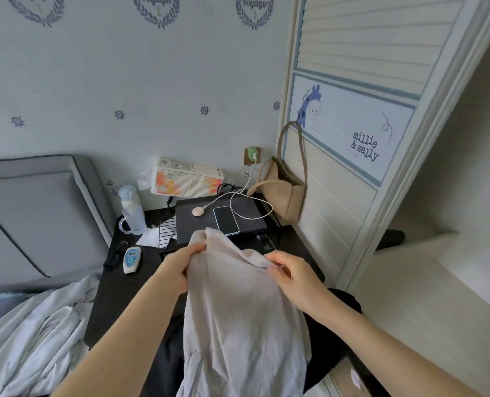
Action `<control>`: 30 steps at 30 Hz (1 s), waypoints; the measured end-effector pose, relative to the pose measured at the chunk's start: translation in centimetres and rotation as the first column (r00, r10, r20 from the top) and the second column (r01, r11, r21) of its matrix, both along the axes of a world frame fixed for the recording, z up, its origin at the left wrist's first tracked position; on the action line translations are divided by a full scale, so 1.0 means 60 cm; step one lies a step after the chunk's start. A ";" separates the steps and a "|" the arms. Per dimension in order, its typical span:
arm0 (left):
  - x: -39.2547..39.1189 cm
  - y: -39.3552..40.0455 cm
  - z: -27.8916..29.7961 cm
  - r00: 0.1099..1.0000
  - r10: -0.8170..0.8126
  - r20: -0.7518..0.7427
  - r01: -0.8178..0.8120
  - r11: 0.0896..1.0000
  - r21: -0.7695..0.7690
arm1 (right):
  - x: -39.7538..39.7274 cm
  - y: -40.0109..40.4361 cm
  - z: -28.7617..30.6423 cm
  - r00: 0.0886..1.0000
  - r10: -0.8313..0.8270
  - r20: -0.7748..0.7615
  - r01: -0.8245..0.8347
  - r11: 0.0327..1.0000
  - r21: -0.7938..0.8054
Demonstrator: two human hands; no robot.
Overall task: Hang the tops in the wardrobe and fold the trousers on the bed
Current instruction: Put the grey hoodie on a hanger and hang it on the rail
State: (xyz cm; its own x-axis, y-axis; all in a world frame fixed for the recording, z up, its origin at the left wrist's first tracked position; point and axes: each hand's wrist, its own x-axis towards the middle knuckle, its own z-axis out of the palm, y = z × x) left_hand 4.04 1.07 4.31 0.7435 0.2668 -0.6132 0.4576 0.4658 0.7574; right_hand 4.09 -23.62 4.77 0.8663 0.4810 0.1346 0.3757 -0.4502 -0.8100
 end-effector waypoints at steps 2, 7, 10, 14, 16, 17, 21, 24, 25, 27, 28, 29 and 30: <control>-0.034 -0.025 0.040 0.984 0.072 0.165 -0.087 0.992 0.089 | -0.057 -0.046 0.020 0.999 0.039 -0.013 -0.039 0.999 -0.019; -0.142 -0.101 0.130 0.882 -0.019 0.471 -0.093 0.973 0.213 | -0.174 -0.165 0.027 0.952 0.190 -0.241 -0.257 0.924 -0.284; -0.206 -0.157 0.168 0.805 -0.195 0.560 0.022 0.954 0.300 | -0.211 -0.231 0.023 0.902 0.188 -0.387 -0.357 0.829 -0.430; -0.270 -0.231 0.224 0.684 -0.452 0.572 0.198 0.870 0.451 | -0.243 -0.285 0.078 0.899 -0.050 -0.436 -0.099 0.945 -0.312; -0.286 -0.258 0.249 0.624 -0.544 0.562 0.252 0.820 0.514 | -0.235 -0.294 0.114 0.804 -0.166 -0.571 0.156 0.986 -0.066; -0.294 -0.274 0.263 0.592 -0.583 0.557 0.274 0.795 0.540 | -0.229 -0.297 0.132 0.752 -0.189 -0.632 0.274 0.961 0.038; -0.324 -0.336 0.308 0.435 -0.729 0.528 0.369 0.679 0.634 | -0.225 -0.305 0.193 0.585 -0.240 -0.775 0.466 0.881 0.079; -0.342 -0.375 0.328 0.290 -0.834 0.469 0.422 0.551 0.720 | -0.236 -0.312 0.205 0.548 -0.261 -0.794 0.352 0.934 -0.064; -0.348 -0.385 0.331 0.242 -0.867 0.436 0.426 0.499 0.755 | -0.247 -0.310 0.199 0.618 -0.243 -0.748 0.300 0.952 -0.061; -0.355 -0.398 0.325 0.158 -0.916 0.369 0.433 0.400 0.807 | -0.263 -0.282 0.161 0.783 -0.325 -0.530 0.401 0.915 0.031; -0.357 -0.401 0.319 0.127 -0.930 0.345 0.437 0.365 0.822 | -0.284 -0.269 0.159 0.760 -0.430 -0.487 0.561 0.813 0.158; -0.358 -0.403 0.310 0.103 -0.940 0.326 0.438 0.337 0.833 | -0.285 -0.270 0.167 0.741 -0.514 -0.432 0.628 0.759 0.173; -0.359 -0.403 0.300 0.083 -0.947 0.311 0.437 0.315 0.843 | -0.288 -0.270 0.174 0.803 -0.495 -0.333 0.574 0.792 0.207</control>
State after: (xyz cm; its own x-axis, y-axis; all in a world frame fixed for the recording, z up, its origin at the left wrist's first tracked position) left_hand -17.48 -23.10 22.33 0.7277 -0.6600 0.1866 -0.4371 -0.2366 0.8678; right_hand -13.17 -39.82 15.19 0.9933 -0.0955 -0.0650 -0.0874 -0.2529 -0.9635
